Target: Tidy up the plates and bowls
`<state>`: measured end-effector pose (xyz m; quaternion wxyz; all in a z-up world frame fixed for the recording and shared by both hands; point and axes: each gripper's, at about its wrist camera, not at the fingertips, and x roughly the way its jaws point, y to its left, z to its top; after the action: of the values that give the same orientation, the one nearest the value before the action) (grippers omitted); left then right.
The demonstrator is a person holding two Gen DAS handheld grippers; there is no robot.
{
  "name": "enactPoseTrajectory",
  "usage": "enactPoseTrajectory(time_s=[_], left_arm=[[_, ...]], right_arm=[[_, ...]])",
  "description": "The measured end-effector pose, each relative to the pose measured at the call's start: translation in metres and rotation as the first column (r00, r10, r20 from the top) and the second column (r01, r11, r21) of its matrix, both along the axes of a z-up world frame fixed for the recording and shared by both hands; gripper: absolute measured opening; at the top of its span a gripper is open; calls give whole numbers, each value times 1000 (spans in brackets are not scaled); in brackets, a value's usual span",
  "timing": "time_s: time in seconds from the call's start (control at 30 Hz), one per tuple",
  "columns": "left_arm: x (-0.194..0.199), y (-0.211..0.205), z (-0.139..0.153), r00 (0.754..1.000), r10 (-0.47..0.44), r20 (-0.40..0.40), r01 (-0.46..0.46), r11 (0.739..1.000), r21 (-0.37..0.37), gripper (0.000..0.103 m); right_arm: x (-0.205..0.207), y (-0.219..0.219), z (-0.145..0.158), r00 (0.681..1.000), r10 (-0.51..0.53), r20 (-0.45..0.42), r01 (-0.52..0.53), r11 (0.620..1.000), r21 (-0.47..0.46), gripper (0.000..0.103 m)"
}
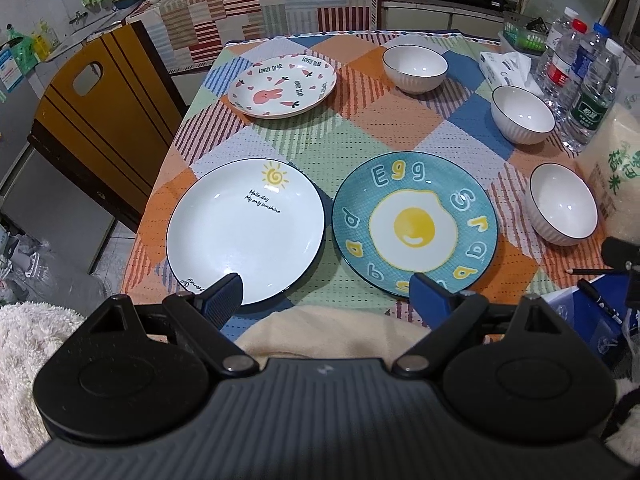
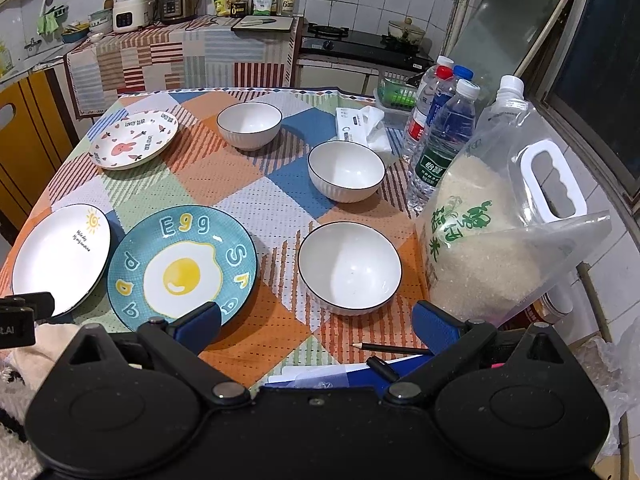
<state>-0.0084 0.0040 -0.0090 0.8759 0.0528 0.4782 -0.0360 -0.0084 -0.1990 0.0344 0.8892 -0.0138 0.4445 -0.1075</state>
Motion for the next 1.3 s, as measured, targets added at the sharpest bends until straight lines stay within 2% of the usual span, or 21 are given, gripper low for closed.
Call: enactPoseTrajectory(time_s=[0.17,0.3,0.43,0.57,0.63,0.67,0.73,0.8,0.83,0.9,0.97,1.03,1.1,1.2,1.3], left_arm=[[0,-2,1,1000,-10,2,10,1000,0,90],[4,-4,4,999,-48,6,48,998,32,90],[19,-2,14,988,-153,14,152,987,57,90],[44,0,16,967,-252,26,249,965,84,90],[62,1,8,958,-285,3,284,956,70,90],[70,2,2,952,-305,-7,305,951,56,90],[87,2,-13,940,-340,-39,341,940,23,90],[104,1,-31,935,-344,-82,345,939,-9,89],[111,1,-38,931,-353,-93,352,936,-24,88],[124,-1,-52,926,-364,-97,362,931,-41,88],[133,-4,-62,911,-403,-87,401,915,-39,87],[145,-7,-71,898,-428,-101,426,904,-42,87],[159,-8,-80,890,-440,-123,436,898,-61,84],[178,-9,-93,872,-459,-169,450,888,-92,71],[194,-11,-106,873,-448,-193,435,894,-110,65]], right_arm=[[0,1,0,1000,8,5,-8,1000,-1,102],[1,-1,4,1000,13,18,-14,999,31,103],[3,-1,17,986,95,134,-102,994,48,103],[7,-10,22,946,184,267,-208,976,65,103],[12,-17,18,916,196,350,-244,965,98,103],[17,-20,14,913,193,358,-251,961,120,103],[30,-27,0,929,168,329,-241,951,194,101],[43,-35,-21,955,124,268,-202,936,287,92],[48,-38,-34,966,105,236,-184,921,344,91],[57,-45,-61,982,91,167,-161,868,470,90],[61,-49,-88,994,55,99,-103,806,582,90],[63,-47,-110,997,60,56,-82,769,634,90],[68,-40,-128,996,86,8,-73,776,626,90],[73,-28,-143,989,146,-16,-110,807,580,83],[78,-21,-160,989,139,-45,-89,817,570,79]])
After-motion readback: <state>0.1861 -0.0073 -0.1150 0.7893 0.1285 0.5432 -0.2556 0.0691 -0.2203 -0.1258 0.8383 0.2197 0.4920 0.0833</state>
